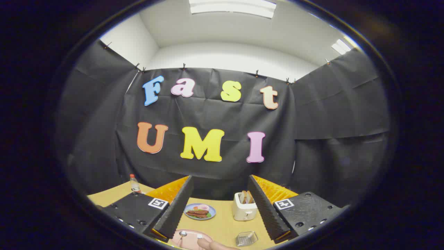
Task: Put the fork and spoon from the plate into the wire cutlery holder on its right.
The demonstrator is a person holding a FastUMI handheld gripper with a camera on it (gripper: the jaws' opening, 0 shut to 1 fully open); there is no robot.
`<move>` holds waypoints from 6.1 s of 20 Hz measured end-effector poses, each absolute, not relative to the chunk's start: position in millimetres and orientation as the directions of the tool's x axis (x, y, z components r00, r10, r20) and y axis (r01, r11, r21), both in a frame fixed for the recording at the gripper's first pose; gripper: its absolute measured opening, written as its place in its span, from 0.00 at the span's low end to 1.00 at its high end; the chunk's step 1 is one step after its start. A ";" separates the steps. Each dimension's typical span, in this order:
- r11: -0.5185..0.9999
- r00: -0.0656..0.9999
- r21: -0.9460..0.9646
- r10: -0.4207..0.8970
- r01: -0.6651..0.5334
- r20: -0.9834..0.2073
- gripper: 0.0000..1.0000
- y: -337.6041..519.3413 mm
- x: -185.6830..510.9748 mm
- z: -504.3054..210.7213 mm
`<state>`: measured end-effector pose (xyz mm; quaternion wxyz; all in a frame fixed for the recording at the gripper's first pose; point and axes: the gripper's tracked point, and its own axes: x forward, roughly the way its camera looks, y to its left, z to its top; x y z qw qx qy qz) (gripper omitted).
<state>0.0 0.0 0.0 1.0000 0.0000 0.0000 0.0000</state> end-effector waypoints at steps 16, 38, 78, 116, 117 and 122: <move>0.999 0.987 -0.002 0.052 -0.053 -0.150 0.95 -4.0 19.4 -61.6; 0.993 0.717 0.032 0.104 -0.114 -0.689 0.92 75.3 49.1 -413.9; 0.998 0.642 0.010 0.046 -0.058 -0.765 0.03 -42.3 14.9 -315.9; 0.998 -0.132 0.058 0.053 -0.034 -0.990 0.07 -125.5 43.8 -391.8; 0.998 -0.133 0.060 0.055 -0.034 -0.990 0.08 -124.9 43.8 -392.3; 0.996 -0.080 0.090 0.087 -0.029 -0.993 0.09 -115.6 47.4 -386.1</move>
